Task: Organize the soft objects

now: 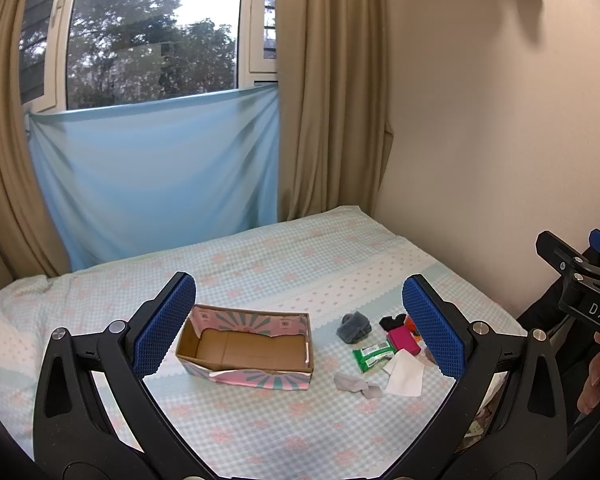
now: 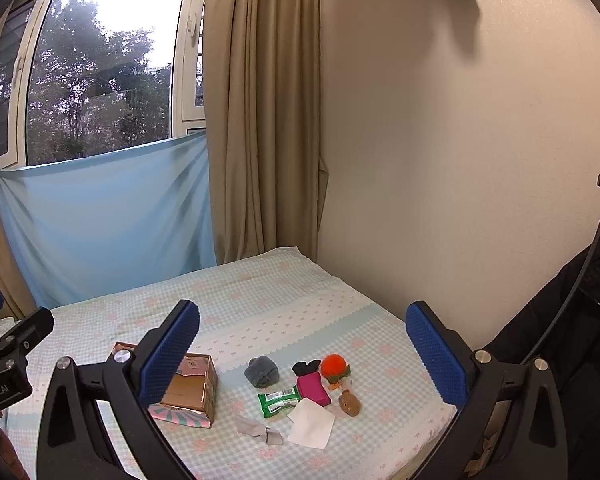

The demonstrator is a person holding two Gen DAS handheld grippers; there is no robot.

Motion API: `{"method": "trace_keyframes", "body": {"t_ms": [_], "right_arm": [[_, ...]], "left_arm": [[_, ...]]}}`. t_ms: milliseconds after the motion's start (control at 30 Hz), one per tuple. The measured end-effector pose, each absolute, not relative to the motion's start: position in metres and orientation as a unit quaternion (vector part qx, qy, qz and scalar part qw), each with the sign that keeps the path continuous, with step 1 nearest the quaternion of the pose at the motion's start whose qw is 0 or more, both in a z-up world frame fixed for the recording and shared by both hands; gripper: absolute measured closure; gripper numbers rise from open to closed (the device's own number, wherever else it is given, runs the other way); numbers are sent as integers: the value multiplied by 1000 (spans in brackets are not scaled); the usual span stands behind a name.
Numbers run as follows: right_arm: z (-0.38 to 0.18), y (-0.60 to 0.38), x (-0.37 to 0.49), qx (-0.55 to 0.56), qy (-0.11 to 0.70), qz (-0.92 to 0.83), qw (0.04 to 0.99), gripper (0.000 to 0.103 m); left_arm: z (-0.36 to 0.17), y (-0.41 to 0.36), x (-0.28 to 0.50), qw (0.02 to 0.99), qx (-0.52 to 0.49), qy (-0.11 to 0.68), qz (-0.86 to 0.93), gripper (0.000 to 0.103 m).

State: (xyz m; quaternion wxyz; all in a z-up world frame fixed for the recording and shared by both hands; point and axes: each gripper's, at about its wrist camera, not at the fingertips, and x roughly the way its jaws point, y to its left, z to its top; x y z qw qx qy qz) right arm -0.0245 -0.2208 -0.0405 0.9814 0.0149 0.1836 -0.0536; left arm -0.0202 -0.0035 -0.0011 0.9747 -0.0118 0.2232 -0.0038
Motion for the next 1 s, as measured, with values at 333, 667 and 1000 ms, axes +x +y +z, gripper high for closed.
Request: {"method": "trace_keyframes", "body": {"t_ms": [333, 667, 1000], "right_arm": [[-41, -222, -23, 17, 185, -57, 981, 0], [-41, -220, -24, 17, 186, -57, 981, 0], [-40, -224, -21, 20, 188, -51, 981, 0]], "left_arm": [[-3, -4, -16, 974, -12, 225, -8, 1], [-4, -6, -15, 974, -11, 226, -9, 1], [-5, -8, -16, 974, -11, 228, -3, 1]]}}
